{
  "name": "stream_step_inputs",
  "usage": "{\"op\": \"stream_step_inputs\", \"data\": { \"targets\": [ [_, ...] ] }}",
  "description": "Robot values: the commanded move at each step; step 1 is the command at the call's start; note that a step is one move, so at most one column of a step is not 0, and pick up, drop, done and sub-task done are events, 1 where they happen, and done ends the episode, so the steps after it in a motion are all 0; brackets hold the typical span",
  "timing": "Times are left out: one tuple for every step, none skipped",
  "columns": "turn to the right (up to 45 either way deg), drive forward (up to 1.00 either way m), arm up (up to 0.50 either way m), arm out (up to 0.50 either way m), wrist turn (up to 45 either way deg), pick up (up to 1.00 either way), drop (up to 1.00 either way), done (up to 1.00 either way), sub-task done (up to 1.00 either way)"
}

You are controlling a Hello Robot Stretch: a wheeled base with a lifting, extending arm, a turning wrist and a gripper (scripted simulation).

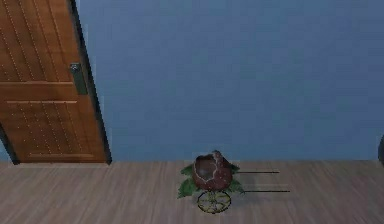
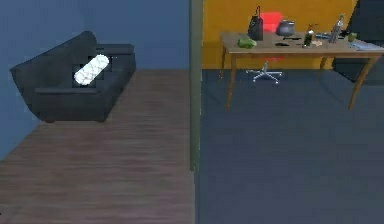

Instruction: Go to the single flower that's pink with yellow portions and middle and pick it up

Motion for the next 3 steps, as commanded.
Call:
{"op": "stream_step_inputs", "data": {
  "targets": [
    [0.0, 0.3, 0.0, 0.0, 0.0, 0.0, 0.0, 0.0, 0.0],
    [-45.0, 0.0, 0.0, 0.0, 0.0, 0.0, 0.0, 0.0, 0.0],
    [-6.0, 0.0, 0.0, 0.0, 0.0, 0.0, 0.0, 0.0, 0.0]
  ]
}}
